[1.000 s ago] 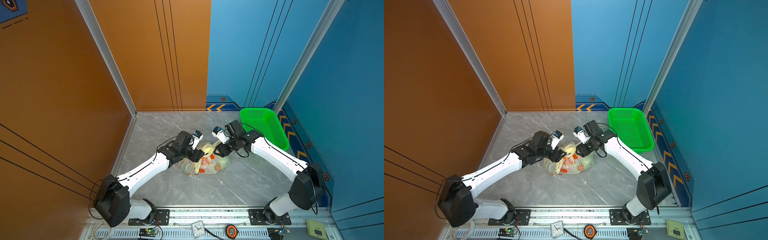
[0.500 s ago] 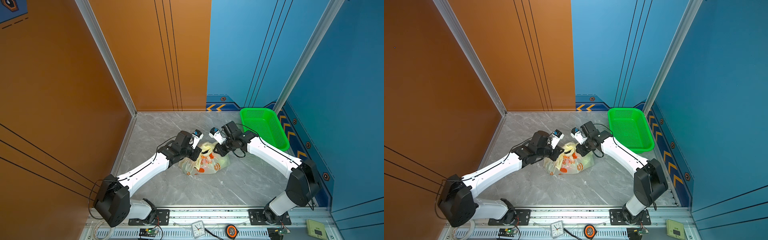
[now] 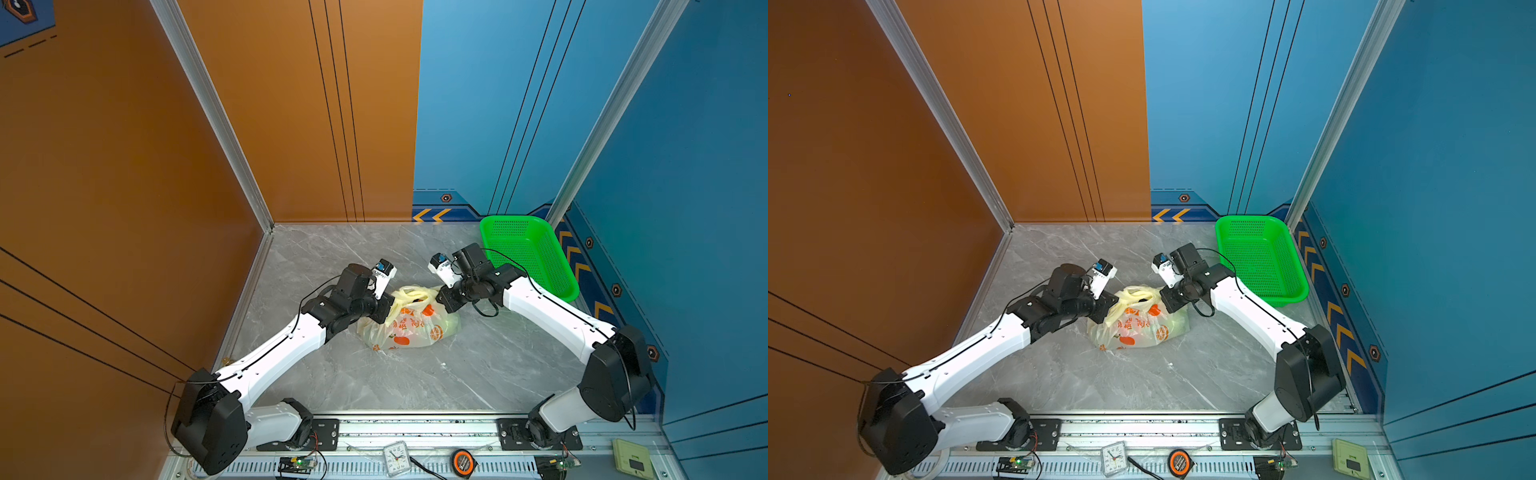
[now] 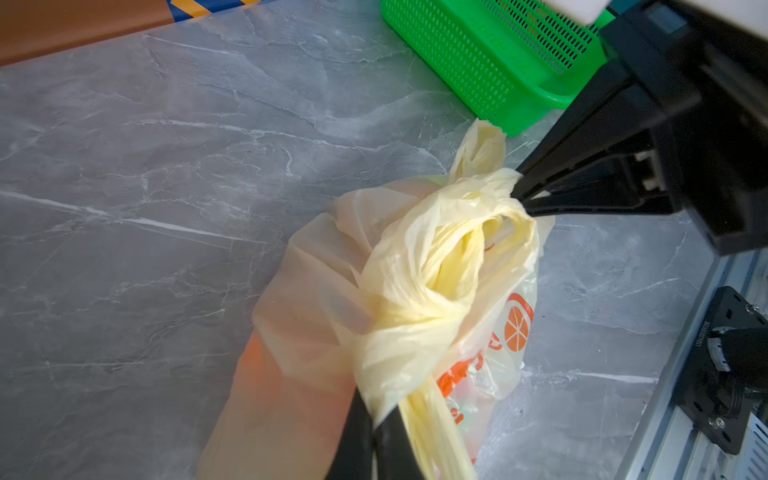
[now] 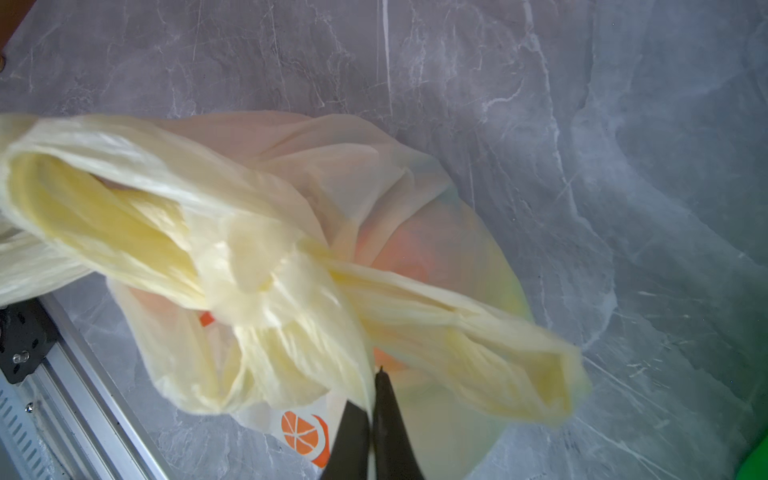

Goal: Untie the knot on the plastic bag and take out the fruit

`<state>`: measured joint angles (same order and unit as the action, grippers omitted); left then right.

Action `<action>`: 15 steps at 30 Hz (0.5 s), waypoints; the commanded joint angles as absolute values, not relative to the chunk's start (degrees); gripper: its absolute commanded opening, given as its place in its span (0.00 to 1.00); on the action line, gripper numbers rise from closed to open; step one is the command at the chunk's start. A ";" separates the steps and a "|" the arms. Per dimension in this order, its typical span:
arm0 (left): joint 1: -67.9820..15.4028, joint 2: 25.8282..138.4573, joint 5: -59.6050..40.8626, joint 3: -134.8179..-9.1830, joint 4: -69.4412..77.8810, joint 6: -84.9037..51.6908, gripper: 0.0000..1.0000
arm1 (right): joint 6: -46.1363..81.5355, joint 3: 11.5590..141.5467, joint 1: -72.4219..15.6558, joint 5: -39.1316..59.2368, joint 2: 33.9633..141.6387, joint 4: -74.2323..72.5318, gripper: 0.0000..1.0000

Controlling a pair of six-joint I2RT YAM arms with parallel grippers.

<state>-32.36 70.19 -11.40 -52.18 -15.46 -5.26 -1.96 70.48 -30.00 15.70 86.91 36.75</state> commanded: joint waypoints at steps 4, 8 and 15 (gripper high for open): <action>-29.37 64.42 -10.29 -48.51 -19.29 -5.93 0.00 | 5.06 65.38 -24.71 10.71 81.74 36.99 0.00; -27.53 60.61 -9.40 -45.69 -19.62 -7.32 0.00 | 8.40 61.67 -21.06 9.11 79.49 37.55 0.00; -25.05 55.35 -9.65 -40.38 -18.43 -9.91 0.00 | 9.98 59.85 -19.55 9.58 79.98 39.82 0.00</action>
<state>-26.02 56.99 -11.14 -42.13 -16.82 -8.29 8.29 60.38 -20.03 12.23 79.99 36.88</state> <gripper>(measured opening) 0.045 0.047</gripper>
